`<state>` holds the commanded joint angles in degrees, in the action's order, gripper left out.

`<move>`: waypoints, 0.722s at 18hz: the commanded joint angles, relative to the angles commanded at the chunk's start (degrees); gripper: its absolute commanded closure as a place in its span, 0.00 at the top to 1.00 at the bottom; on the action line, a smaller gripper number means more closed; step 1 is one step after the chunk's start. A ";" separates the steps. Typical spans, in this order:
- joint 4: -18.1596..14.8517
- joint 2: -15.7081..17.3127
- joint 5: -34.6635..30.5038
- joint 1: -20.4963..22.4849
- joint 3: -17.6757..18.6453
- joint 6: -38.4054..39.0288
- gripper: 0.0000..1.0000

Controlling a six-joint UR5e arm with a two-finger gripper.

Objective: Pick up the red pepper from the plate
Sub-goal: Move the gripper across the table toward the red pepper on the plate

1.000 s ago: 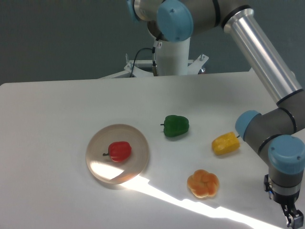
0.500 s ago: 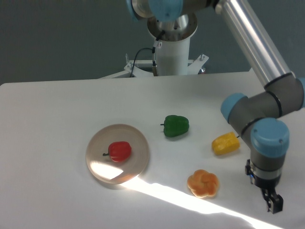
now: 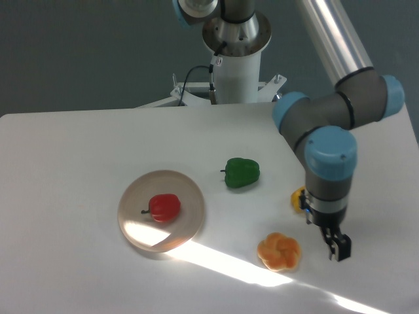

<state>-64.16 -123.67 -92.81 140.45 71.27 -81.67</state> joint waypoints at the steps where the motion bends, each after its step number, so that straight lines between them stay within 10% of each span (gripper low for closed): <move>1: 0.00 0.88 0.00 -0.88 1.40 2.37 1.00; 13: 3.07 7.74 0.35 -14.22 16.88 20.93 1.00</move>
<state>-61.09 -115.93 -92.46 126.24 88.15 -60.73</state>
